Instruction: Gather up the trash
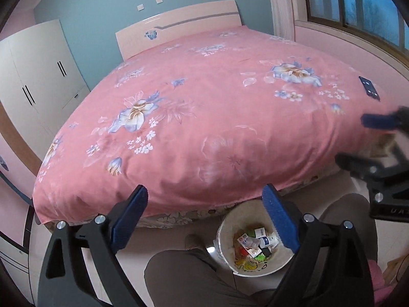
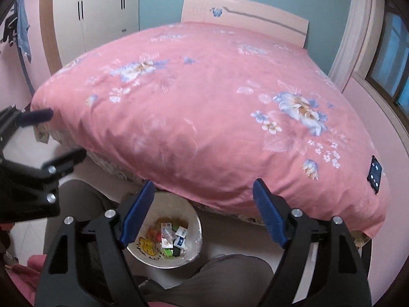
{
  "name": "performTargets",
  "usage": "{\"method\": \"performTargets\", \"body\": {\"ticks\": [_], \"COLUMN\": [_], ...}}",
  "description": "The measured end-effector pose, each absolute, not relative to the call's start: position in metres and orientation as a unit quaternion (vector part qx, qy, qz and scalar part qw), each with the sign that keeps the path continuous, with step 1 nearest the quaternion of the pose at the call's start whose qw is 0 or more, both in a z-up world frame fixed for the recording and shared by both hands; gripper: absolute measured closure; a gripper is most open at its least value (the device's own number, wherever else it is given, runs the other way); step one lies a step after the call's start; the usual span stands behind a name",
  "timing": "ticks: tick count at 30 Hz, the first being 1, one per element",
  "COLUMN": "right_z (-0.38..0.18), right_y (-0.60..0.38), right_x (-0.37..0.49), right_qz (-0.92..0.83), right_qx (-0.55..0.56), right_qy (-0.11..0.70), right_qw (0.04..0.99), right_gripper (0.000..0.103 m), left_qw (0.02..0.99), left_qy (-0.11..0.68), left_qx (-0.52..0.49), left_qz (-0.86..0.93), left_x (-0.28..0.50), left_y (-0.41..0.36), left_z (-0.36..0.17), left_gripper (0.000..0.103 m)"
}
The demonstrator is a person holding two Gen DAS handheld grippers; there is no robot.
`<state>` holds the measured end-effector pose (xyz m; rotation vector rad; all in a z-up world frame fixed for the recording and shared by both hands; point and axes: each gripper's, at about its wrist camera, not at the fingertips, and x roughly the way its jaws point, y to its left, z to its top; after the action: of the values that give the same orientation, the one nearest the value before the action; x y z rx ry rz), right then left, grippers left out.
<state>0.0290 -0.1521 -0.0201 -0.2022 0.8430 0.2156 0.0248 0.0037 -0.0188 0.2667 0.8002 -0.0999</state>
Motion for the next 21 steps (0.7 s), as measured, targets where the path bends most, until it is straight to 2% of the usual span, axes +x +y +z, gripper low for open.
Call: {"method": "performTargets", "body": {"ticks": [9,21], "right_z": [-0.012,-0.023], "right_y": [-0.143,-0.141], "right_x": [-0.021,-0.063], "right_qz": [0.093,0.031], "right_qx": [-0.087,-0.09], "right_qy": [0.376,0.343], "right_qw": [0.918,0.934], "right_gripper": [0.019,0.018], "left_qw": [0.915,0.913], "left_qy": [0.381,0.385], "left_qx": [0.125,0.124], "left_qz": [-0.033,-0.049], "left_x": [-0.013,-0.042], "left_y": [0.008,0.004], "left_z": [-0.018,-0.03], "left_gripper": [0.01,0.01]}}
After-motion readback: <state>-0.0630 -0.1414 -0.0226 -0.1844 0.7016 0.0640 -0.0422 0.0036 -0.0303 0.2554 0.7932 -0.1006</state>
